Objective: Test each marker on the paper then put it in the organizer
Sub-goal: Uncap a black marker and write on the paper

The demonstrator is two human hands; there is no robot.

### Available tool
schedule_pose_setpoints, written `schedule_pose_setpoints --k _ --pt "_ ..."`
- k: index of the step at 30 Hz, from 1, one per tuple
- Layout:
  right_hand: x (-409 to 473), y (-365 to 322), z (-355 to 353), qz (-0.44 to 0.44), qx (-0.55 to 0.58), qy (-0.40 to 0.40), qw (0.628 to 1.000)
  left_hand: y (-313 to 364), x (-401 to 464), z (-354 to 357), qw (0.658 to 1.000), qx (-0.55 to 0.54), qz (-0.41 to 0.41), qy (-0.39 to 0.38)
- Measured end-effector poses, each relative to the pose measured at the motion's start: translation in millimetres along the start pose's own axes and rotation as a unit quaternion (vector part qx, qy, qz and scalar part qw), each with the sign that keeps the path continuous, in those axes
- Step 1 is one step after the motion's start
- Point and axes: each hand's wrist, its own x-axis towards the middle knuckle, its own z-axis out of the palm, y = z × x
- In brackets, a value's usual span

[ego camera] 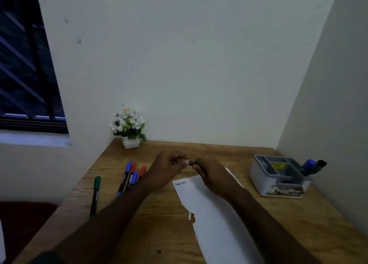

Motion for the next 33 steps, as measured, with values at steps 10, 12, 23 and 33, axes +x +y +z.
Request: schedule_pose_setpoints --k 10,12,23,33 --pt "-11.7 44.1 2.2 0.032 -0.072 0.086 0.993 -13.3 29.6 40.6 1.0 0.002 -0.017 0.007" --pt "-14.7 49.2 -2.2 0.038 -0.005 0.068 0.997 -21.6 34.5 43.9 0.998 0.022 -0.043 0.035" --pt "-14.3 49.3 -9.0 0.094 0.356 0.165 0.915 -51.6 32.7 47.2 0.964 0.26 -0.057 -0.019" --pt "-29.3 26.3 7.2 0.204 0.288 0.122 0.928 -62.3 32.6 45.7 0.944 0.307 -0.058 -0.107"
